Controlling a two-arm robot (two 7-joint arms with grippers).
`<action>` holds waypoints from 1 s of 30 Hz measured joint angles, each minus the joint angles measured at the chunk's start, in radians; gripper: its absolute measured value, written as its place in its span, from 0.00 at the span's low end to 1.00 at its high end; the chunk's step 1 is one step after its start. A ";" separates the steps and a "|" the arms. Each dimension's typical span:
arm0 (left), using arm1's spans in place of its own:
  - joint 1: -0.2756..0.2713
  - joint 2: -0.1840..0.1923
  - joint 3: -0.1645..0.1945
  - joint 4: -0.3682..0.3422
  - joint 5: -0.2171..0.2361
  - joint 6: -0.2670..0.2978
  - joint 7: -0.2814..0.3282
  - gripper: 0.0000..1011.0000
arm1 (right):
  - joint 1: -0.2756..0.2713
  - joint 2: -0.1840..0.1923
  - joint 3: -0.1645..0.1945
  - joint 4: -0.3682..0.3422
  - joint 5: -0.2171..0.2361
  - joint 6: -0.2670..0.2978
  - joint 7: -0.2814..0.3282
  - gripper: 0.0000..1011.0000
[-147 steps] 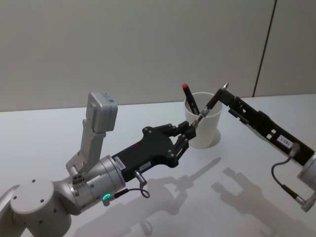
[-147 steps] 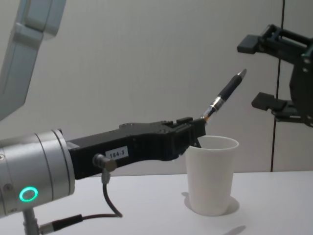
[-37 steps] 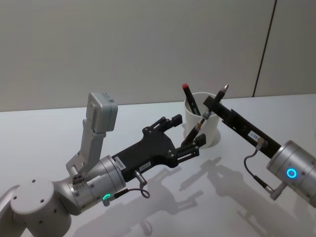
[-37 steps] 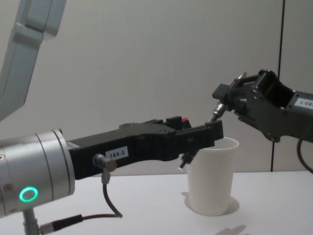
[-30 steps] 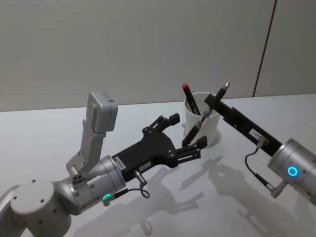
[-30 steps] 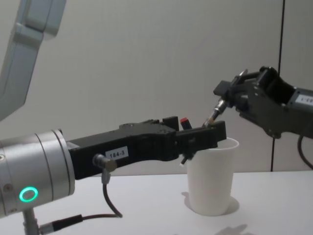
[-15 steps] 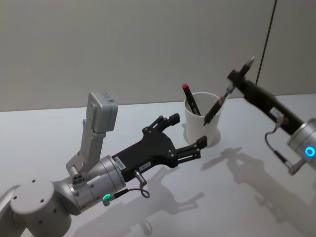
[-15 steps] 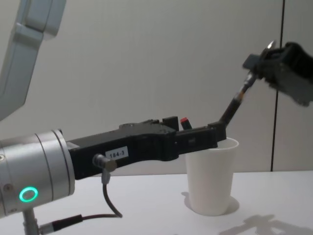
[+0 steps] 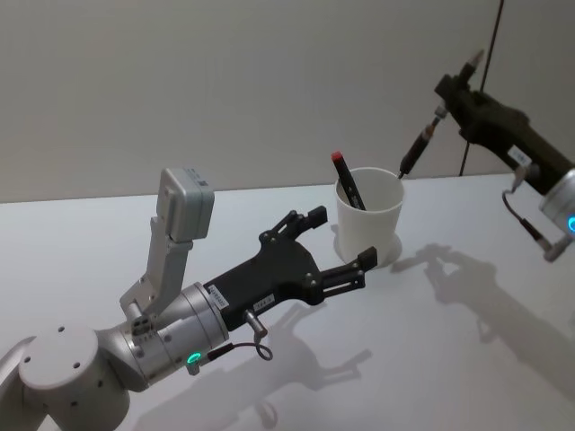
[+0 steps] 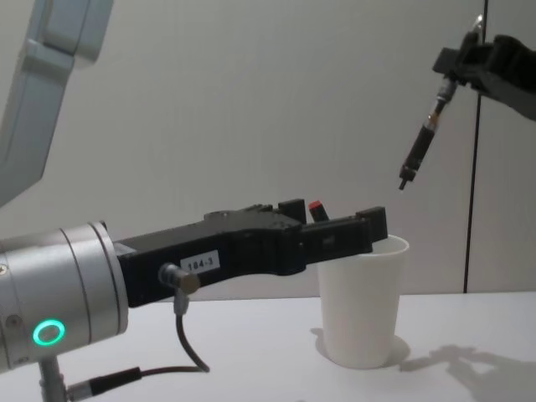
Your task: Place the pen into the pen holder.
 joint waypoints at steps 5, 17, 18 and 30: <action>0.000 0.000 0.000 0.000 0.000 0.000 0.000 0.99 | 0.050 -0.016 -0.012 0.039 -0.092 0.002 0.032 0.14; 0.000 0.000 0.000 0.000 0.000 0.000 0.000 0.99 | 0.131 -0.059 -0.061 0.124 -0.296 0.026 0.106 0.14; 0.000 0.000 0.000 0.000 0.000 0.000 0.000 0.99 | 0.134 -0.061 -0.065 0.129 -0.307 0.027 0.110 0.14; 0.000 0.000 0.000 0.000 0.000 0.000 0.000 0.99 | 0.165 -0.083 -0.103 0.184 -0.461 0.032 0.133 0.14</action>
